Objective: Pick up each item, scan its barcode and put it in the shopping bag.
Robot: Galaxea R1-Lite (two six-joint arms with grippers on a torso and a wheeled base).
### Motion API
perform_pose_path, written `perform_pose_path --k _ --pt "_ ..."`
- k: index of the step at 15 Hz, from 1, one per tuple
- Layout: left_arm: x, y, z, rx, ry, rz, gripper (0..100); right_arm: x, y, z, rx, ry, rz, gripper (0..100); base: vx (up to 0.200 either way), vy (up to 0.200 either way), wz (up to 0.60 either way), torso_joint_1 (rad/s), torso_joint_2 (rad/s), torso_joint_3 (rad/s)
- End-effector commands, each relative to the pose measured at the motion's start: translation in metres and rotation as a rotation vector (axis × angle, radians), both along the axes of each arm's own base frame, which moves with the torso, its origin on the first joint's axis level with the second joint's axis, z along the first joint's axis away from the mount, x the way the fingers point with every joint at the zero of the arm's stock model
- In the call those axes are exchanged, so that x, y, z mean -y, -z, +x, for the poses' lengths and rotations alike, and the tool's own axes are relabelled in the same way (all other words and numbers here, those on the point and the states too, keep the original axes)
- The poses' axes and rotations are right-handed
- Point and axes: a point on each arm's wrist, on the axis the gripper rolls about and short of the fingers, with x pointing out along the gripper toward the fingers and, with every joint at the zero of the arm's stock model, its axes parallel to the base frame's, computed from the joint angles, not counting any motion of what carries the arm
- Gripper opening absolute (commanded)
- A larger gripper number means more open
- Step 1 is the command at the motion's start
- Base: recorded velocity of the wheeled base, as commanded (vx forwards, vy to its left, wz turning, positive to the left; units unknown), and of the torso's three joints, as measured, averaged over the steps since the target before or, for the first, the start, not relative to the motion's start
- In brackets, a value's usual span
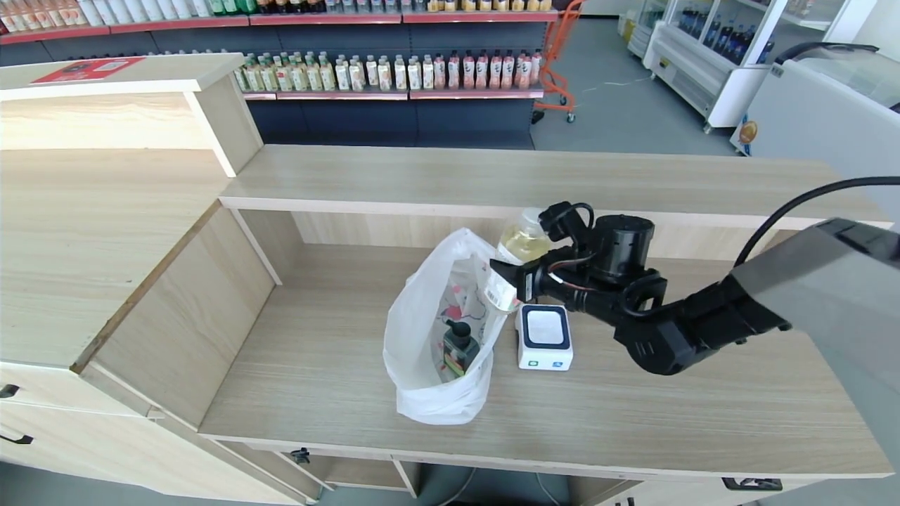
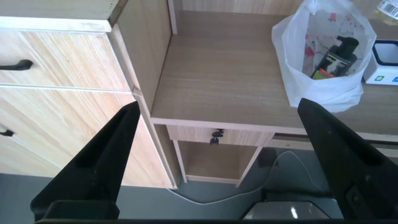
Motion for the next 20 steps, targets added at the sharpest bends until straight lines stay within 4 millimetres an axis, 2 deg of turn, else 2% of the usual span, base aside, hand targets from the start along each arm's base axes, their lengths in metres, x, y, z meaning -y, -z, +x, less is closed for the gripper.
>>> perform_pose_path --k 1,8,12,17,18,20 --pt "0.0 0.0 0.0 -0.001 -0.001 0.0 100 -0.022 0.043 0.025 0.004 -0.025 -0.073 0 0.0 0.0 0.0 0.0 0.0 0.0" --pt "0.0 0.0 0.0 -0.001 -0.001 0.0 100 -0.04 0.071 0.061 0.06 -0.024 -0.061 0 0.0 0.0 0.0 0.0 0.0 0.0" --pt "0.0 0.0 0.0 0.001 -0.001 0.0 100 -0.043 0.096 0.066 0.066 -0.026 -0.1 0 0.0 0.0 0.0 0.0 0.0 0.0" --pt "0.0 0.0 0.0 -0.001 -0.001 0.0 100 -0.045 0.108 0.069 0.069 -0.029 -0.099 0 0.0 0.0 0.0 0.0 0.0 0.0" --pt "0.0 0.0 0.0 -0.001 -0.001 0.0 100 -0.046 0.109 0.068 0.068 -0.031 -0.099 100 0.0 0.0 0.0 0.0 0.0 0.0" --pt "0.0 0.0 0.0 0.001 -0.001 0.0 100 -0.044 0.107 0.067 0.067 -0.03 -0.081 100 0.0 0.0 0.0 0.0 0.0 0.0"
